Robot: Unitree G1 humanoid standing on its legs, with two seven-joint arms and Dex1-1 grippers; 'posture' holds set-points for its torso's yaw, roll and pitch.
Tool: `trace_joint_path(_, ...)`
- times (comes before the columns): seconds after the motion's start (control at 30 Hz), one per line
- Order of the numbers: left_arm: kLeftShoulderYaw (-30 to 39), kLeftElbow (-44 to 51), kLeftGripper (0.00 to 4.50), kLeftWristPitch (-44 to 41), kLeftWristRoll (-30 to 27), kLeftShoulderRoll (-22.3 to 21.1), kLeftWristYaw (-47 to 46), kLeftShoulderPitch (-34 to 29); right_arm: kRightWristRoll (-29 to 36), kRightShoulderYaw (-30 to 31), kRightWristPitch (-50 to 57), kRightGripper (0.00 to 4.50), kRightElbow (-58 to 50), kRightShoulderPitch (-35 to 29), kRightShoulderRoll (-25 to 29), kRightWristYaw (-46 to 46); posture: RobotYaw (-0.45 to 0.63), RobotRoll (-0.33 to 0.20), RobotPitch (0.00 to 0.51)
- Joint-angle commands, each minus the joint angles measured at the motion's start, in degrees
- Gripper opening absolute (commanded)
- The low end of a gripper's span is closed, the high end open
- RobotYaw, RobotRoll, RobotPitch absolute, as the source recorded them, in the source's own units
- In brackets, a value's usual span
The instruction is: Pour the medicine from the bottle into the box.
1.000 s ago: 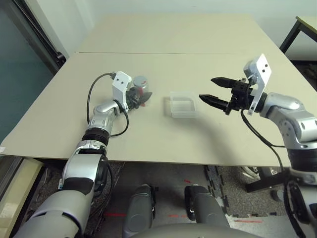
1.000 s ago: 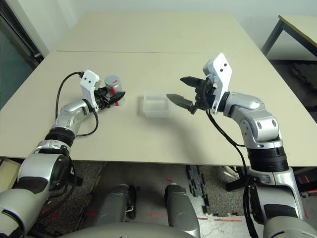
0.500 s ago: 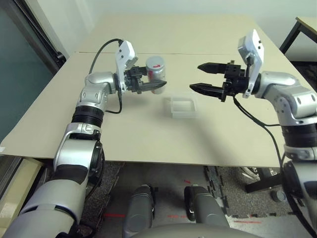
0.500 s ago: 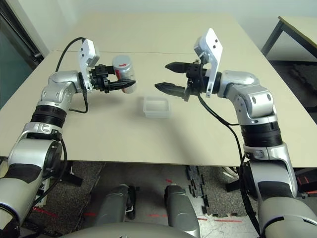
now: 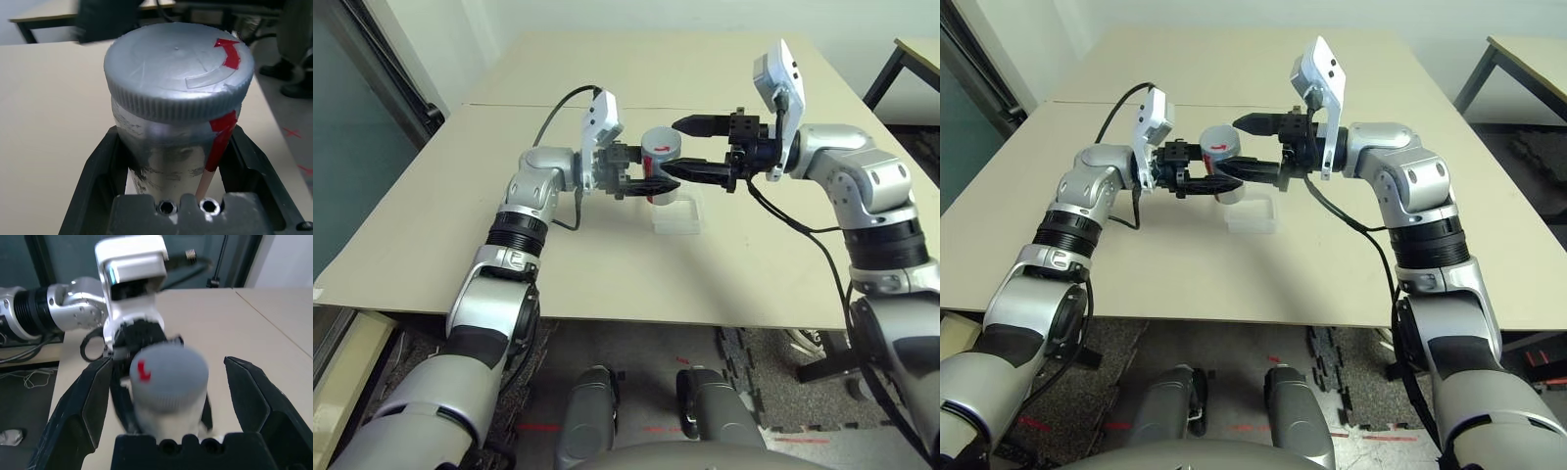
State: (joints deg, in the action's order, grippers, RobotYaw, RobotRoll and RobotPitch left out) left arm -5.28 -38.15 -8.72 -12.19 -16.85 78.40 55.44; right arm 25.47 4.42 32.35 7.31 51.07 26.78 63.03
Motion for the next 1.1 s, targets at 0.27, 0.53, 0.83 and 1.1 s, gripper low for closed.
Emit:
trace_joint_path(0.27, -1.34, 2.04, 2.82, -1.99, -0.53, 1.00, 0.98, -0.04, -1.83, 1.63, -1.83, 4.50, 2.29, 1.07, -0.83, 1.42, -0.02, 0.000, 0.054)
trace_joint_path(0.53, -0.89, 1.84, 2.82, -2.12, -0.34, 0.31, 0.78, -0.46, -1.25, 1.23, -1.30, 2.84, 1.79, 1.05, -0.76, 1.77, -0.01, 0.000, 0.054)
trace_joint_path(0.83, -1.44, 3.21, 2.82, -3.01, -0.70, -0.35, 2.31, -0.63, 0.48, 0.61, -1.72, 2.58, 1.75, 0.48, -0.21, 4.60, -0.02, 0.000, 0.057)
trace_joint_path(1.1, -3.47, 7.59, 2.82, -5.64, -1.45, 0.51, 5.02, -0.24, 0.73, 2.91, -7.17, 2.58, 8.73, 4.55, -1.37, 16.17, -0.02, 0.000, 0.058)
